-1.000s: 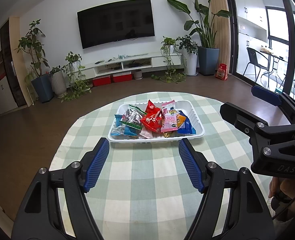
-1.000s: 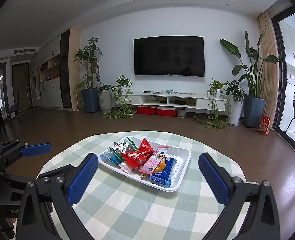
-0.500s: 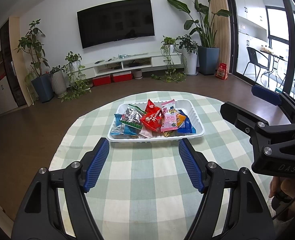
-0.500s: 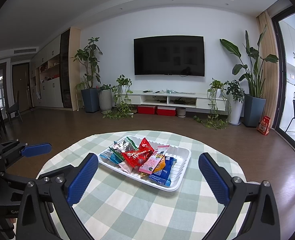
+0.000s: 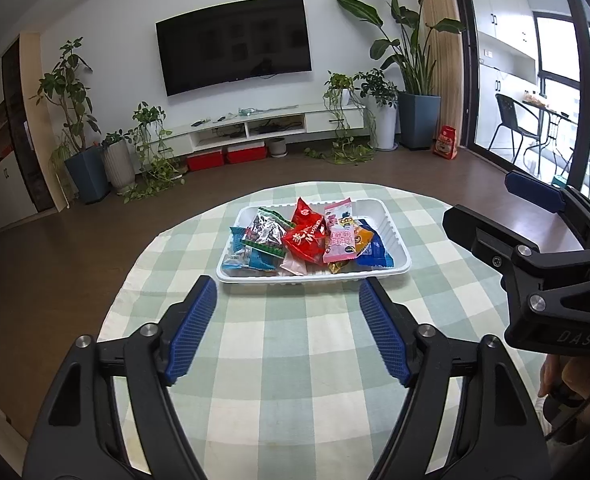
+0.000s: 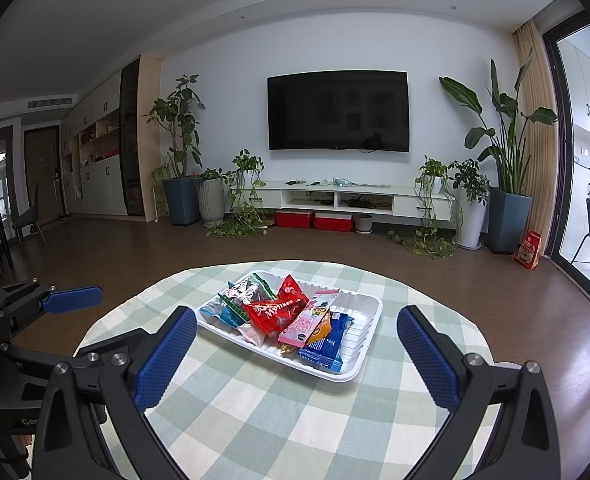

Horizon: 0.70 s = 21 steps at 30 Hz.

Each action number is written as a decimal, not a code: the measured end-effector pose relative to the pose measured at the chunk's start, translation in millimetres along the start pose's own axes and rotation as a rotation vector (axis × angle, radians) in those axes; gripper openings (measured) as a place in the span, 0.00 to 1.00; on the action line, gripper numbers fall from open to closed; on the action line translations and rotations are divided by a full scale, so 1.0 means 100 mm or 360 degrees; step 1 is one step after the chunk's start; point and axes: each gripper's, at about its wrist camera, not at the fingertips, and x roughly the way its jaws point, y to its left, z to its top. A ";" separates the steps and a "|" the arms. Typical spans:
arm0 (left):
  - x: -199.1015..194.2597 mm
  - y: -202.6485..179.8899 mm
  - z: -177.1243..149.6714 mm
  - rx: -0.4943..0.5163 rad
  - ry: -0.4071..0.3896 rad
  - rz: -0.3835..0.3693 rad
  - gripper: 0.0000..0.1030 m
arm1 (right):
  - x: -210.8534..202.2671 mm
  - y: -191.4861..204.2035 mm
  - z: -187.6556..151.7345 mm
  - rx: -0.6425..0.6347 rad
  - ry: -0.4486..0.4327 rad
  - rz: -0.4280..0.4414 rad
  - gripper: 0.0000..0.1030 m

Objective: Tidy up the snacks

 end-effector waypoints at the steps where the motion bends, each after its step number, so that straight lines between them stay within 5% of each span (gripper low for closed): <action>1: -0.03 0.00 0.00 0.0002 -0.0011 0.0016 0.80 | 0.00 0.00 0.00 0.0001 -0.0001 0.0000 1.00; 21: 0.00 0.13 0.03 0.0032 -0.0013 0.0141 0.84 | 0.00 0.01 0.00 0.0001 0.0007 0.0000 1.00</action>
